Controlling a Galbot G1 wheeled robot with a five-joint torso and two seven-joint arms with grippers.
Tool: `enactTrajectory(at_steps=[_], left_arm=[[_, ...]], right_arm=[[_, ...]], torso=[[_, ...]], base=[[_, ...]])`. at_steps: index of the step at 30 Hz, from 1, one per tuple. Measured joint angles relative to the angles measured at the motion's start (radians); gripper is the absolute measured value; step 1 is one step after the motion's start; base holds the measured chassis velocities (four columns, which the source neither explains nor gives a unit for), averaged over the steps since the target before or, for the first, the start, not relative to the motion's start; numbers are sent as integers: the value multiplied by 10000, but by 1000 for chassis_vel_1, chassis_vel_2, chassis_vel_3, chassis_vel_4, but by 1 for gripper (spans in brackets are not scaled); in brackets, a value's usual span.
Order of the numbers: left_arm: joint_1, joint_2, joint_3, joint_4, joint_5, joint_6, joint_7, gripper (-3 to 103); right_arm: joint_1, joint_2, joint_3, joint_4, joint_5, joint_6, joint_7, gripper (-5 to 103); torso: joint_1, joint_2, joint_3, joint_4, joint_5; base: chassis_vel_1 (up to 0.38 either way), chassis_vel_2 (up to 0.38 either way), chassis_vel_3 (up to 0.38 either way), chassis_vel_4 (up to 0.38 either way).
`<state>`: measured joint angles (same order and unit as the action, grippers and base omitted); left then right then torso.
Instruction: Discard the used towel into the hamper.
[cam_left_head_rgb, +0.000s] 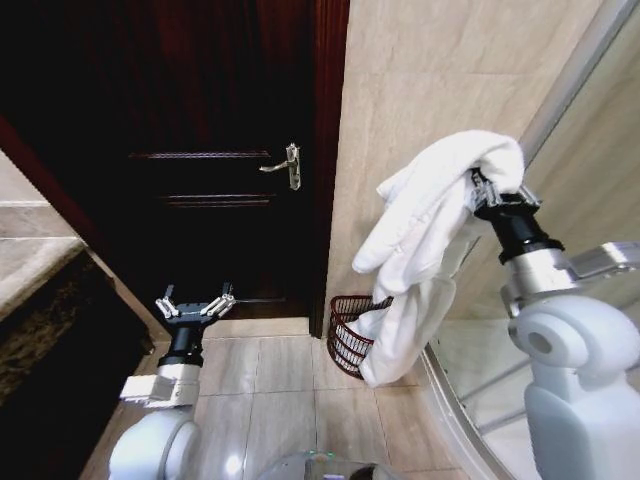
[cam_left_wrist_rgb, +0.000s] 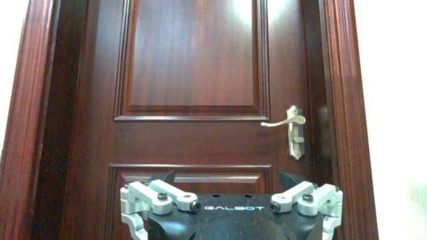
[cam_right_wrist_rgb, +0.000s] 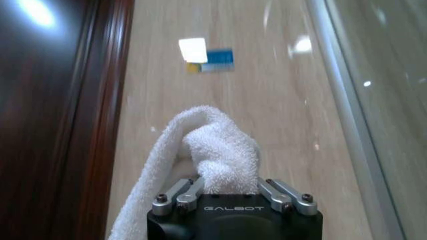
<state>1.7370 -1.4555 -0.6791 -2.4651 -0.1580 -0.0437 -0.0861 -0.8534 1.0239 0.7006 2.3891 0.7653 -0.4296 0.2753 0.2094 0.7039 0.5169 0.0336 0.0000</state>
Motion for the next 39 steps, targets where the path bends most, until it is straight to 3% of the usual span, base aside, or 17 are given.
enactTrajectory(at_steps=[8, 12, 22, 25, 30, 39], left_arm=[[-16, 44, 0, 21, 5, -2, 12, 100], [-12, 58, -70, 23, 1, 7, 17, 100], [-23, 4, -164, 16, -8, 50, 26, 100], [-26, -3, -175, 21, -8, 52, 27, 100], [-39, -44, -139, 37, -3, 52, 36, 100], [-60, -68, -42, 132, 81, -14, 39, 100]], right_arm=[[3104, -1448, -794, -1317, 2047, -1, 896, 19], [4915, -1931, -1548, -2537, 2298, 178, 831, 19], [8549, -1789, -3190, -4986, 2748, 134, 511, 19], [8707, -1712, -3264, -5330, 2749, 78, 374, 19], [7601, -1448, -3211, -5368, 2890, 114, 186, 19], [6100, -793, -3079, -5189, 2661, 315, 200, 19]], torso=[[1, -10, -1, 0, 0], [5, -15, 0, 1, 5], [3, -17, -5, 4, -4], [1, -17, -7, 1, -7], [2, -21, -5, 0, 7], [0, -22, -8, 2, -4]], base=[[17, -21, -19, 17], [0, 0, 0, 0], [0, 0, 0, 0], [0, 0, 0, 0], [0, 0, 0, 0], [0, 0, 0, 0]])
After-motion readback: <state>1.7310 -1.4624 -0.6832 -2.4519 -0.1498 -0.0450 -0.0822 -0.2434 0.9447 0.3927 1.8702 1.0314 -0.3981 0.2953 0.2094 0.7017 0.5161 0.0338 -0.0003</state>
